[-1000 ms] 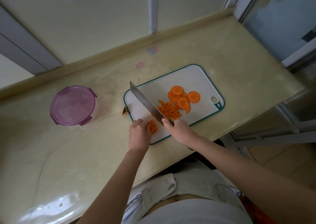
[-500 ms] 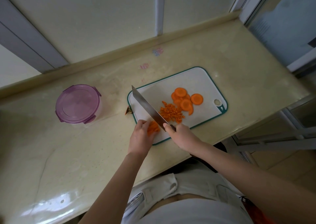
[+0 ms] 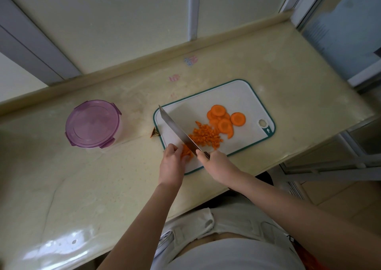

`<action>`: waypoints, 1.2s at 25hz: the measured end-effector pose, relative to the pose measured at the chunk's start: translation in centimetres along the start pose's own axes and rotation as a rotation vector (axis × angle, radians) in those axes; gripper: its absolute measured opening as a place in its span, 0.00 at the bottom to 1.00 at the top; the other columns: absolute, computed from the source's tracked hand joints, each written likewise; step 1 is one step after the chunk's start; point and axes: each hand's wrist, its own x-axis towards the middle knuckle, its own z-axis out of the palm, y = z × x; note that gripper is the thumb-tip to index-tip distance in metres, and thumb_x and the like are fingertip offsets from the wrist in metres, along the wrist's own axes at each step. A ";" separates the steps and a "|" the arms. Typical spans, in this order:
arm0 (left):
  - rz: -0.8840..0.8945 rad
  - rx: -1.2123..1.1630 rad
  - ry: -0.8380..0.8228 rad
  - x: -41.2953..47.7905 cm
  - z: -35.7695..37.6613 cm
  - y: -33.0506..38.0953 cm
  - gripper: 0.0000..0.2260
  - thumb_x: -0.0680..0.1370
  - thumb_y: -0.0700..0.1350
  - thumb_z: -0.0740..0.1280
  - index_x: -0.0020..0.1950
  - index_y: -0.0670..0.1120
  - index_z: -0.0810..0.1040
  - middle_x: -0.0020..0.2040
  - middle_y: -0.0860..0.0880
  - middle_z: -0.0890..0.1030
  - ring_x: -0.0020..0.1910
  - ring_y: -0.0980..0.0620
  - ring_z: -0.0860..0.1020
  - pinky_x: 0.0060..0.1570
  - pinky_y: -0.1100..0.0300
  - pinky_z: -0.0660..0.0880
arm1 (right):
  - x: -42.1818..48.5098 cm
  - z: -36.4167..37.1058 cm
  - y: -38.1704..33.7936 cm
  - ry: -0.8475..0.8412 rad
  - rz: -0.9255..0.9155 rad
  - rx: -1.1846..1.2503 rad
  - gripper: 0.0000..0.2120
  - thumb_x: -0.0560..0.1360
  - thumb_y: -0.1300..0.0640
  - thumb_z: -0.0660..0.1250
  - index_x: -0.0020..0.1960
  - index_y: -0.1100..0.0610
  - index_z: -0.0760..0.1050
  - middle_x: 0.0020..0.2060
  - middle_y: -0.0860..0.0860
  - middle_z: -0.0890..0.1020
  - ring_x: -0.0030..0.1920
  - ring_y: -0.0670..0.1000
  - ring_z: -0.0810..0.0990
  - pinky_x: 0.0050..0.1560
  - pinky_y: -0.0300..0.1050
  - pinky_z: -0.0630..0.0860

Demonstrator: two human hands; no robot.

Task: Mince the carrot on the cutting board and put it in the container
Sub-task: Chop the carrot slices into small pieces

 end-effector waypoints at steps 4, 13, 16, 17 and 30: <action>-0.017 -0.021 -0.011 0.1 0.0 -0.1 0.09 0.75 0.40 0.68 0.53 0.38 0.78 0.43 0.48 0.68 0.41 0.50 0.69 0.40 0.60 0.69 | 0.6 1.1 0.3 0.030 -0.013 -0.071 0.27 0.81 0.43 0.54 0.29 0.58 0.62 0.25 0.51 0.67 0.25 0.50 0.66 0.26 0.41 0.60; -0.015 -0.075 0.022 0.0 0.0 -0.1 0.10 0.74 0.40 0.69 0.54 0.39 0.80 0.44 0.48 0.70 0.41 0.52 0.70 0.42 0.66 0.66 | 1.7 -0.1 1.0 -0.003 -0.043 0.063 0.27 0.81 0.44 0.54 0.27 0.57 0.60 0.23 0.51 0.65 0.25 0.50 0.65 0.29 0.43 0.61; -0.020 -0.085 0.013 0.2 -0.1 0.1 0.11 0.75 0.41 0.69 0.56 0.40 0.80 0.44 0.49 0.70 0.41 0.53 0.70 0.43 0.70 0.64 | 1.8 -0.2 1.2 0.032 -0.014 0.077 0.26 0.81 0.43 0.54 0.29 0.57 0.61 0.25 0.51 0.66 0.26 0.50 0.66 0.29 0.43 0.62; -0.012 -0.078 0.012 0.3 -0.1 0.2 0.11 0.75 0.42 0.69 0.57 0.40 0.79 0.44 0.49 0.70 0.41 0.53 0.70 0.43 0.71 0.63 | 2.0 -0.3 1.2 0.052 -0.001 0.087 0.26 0.81 0.43 0.54 0.30 0.57 0.62 0.26 0.51 0.67 0.27 0.50 0.67 0.30 0.43 0.63; 0.006 -0.066 -0.061 0.9 -0.5 1.0 0.14 0.75 0.43 0.69 0.59 0.42 0.78 0.47 0.47 0.71 0.45 0.51 0.72 0.48 0.64 0.70 | 0.9 -1.8 0.9 0.090 -0.004 0.166 0.24 0.80 0.42 0.55 0.31 0.56 0.65 0.26 0.51 0.69 0.26 0.50 0.69 0.28 0.41 0.64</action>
